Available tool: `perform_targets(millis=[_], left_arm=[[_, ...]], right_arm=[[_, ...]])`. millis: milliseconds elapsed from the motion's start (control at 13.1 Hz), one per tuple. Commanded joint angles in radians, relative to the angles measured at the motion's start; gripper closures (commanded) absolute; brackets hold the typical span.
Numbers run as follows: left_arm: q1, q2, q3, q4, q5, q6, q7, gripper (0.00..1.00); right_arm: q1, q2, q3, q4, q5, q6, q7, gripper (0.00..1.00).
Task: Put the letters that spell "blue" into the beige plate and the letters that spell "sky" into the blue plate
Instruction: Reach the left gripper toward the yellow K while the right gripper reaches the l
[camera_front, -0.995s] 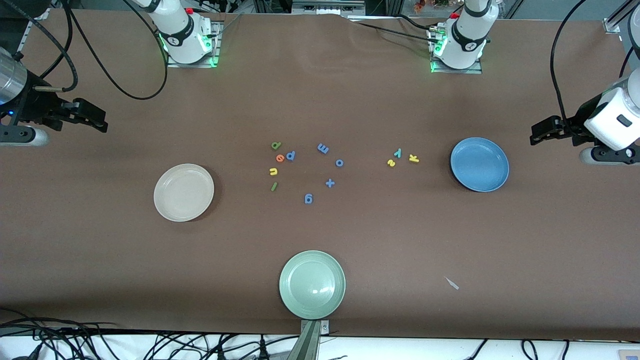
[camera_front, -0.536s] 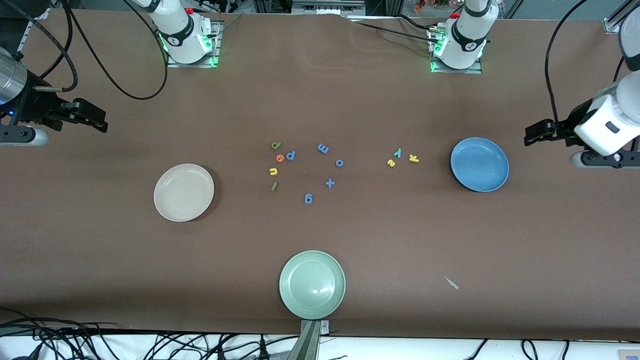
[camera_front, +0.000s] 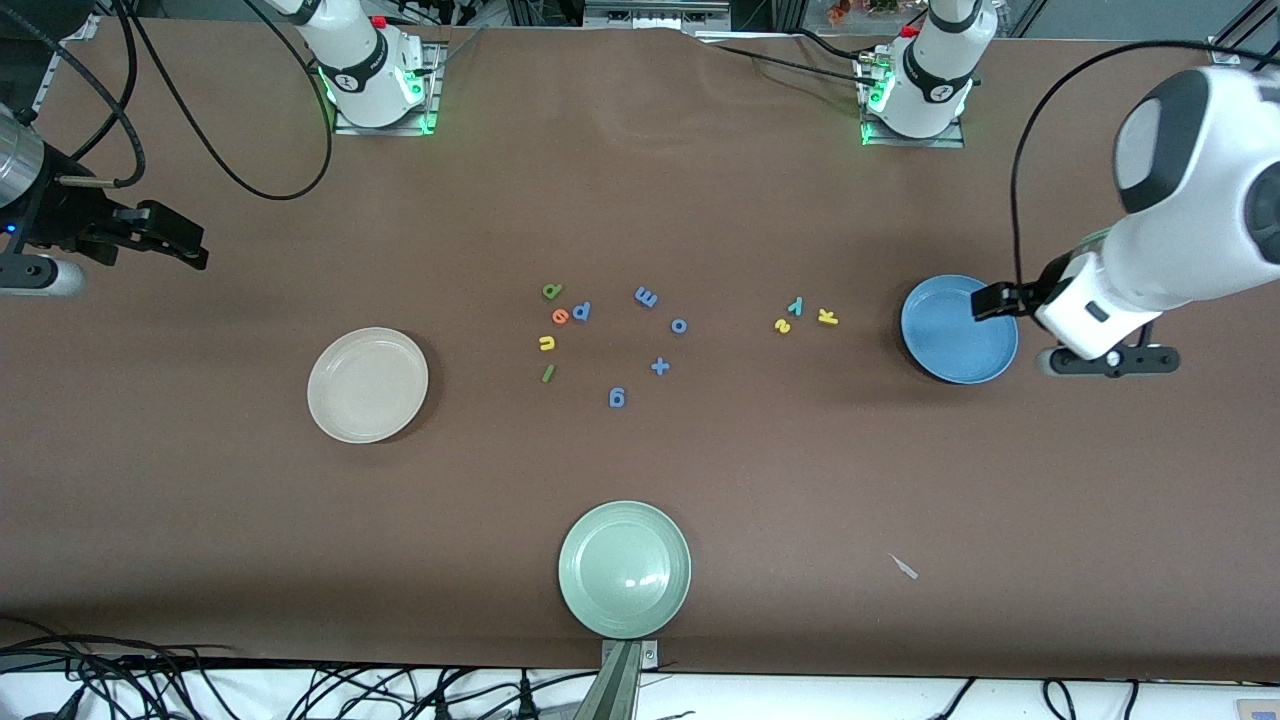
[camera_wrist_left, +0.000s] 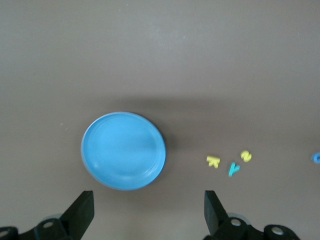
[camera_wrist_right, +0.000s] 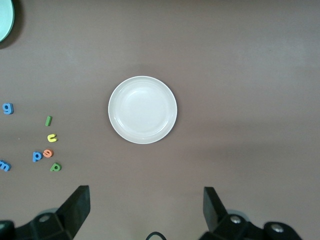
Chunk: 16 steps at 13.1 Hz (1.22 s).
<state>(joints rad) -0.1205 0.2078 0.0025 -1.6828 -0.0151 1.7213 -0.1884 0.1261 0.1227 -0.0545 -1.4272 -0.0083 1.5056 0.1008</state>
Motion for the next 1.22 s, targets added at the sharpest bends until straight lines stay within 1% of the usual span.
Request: perform_targets(millis=[0, 77, 153, 230, 306, 459, 536, 612, 689, 765, 842, 918, 995, 1071, 1148], left_arm=[[-0.001, -0.018, -0.036, -0.093, -0.02, 0.13, -0.145, 0.03], [-0.001, -0.025, -0.039, -0.141, -0.023, 0.174, -0.172, 0.03], [-0.001, -0.043, -0.045, -0.209, -0.034, 0.261, -0.23, 0.03], [0.002, -0.057, -0.073, -0.268, -0.037, 0.343, -0.311, 0.03], [0.001, -0.057, -0.09, -0.308, -0.036, 0.387, -0.363, 0.04], [0.001, -0.057, -0.111, -0.386, -0.036, 0.45, -0.384, 0.05], [-0.001, -0.057, -0.113, -0.425, -0.036, 0.495, -0.419, 0.05], [-0.002, -0.051, -0.122, -0.461, -0.034, 0.539, -0.433, 0.06], [-0.002, -0.03, -0.152, -0.488, -0.019, 0.576, -0.437, 0.09], [-0.002, -0.009, -0.171, -0.501, -0.019, 0.607, -0.445, 0.11], [-0.002, 0.007, -0.186, -0.515, -0.019, 0.63, -0.462, 0.12], [-0.002, 0.022, -0.2, -0.531, -0.019, 0.658, -0.465, 0.12], [-0.004, 0.044, -0.208, -0.544, -0.014, 0.693, -0.465, 0.14], [-0.019, 0.067, -0.208, -0.56, 0.024, 0.719, -0.465, 0.15], [-0.027, 0.082, -0.208, -0.581, 0.07, 0.731, -0.467, 0.16]], right_arm=[[-0.008, 0.015, 0.005, 0.001, 0.016, 0.01, 0.007, 0.0], [0.0, 0.049, 0.007, 0.001, 0.017, 0.015, 0.008, 0.0], [0.001, 0.069, 0.01, 0.005, 0.017, 0.022, 0.01, 0.0], [-0.003, 0.063, 0.007, 0.008, 0.027, 0.039, 0.011, 0.0], [-0.003, 0.064, 0.007, 0.008, 0.036, 0.048, 0.013, 0.0], [0.004, 0.078, 0.012, -0.03, 0.047, 0.059, 0.008, 0.0], [0.013, 0.084, 0.015, -0.06, 0.056, 0.099, 0.013, 0.0], [0.026, 0.08, 0.021, -0.109, 0.077, 0.143, 0.013, 0.0], [0.041, 0.074, 0.041, -0.174, 0.077, 0.204, 0.04, 0.0], [0.044, 0.068, 0.071, -0.238, 0.077, 0.278, 0.1, 0.0], [0.044, 0.066, 0.115, -0.301, 0.077, 0.354, 0.153, 0.0], [0.046, 0.075, 0.143, -0.344, 0.077, 0.419, 0.187, 0.0], [0.072, 0.09, 0.163, -0.381, 0.077, 0.492, 0.235, 0.0], [0.107, 0.118, 0.165, -0.401, 0.074, 0.571, 0.306, 0.0], [0.134, 0.152, 0.17, -0.41, 0.071, 0.617, 0.369, 0.0]])
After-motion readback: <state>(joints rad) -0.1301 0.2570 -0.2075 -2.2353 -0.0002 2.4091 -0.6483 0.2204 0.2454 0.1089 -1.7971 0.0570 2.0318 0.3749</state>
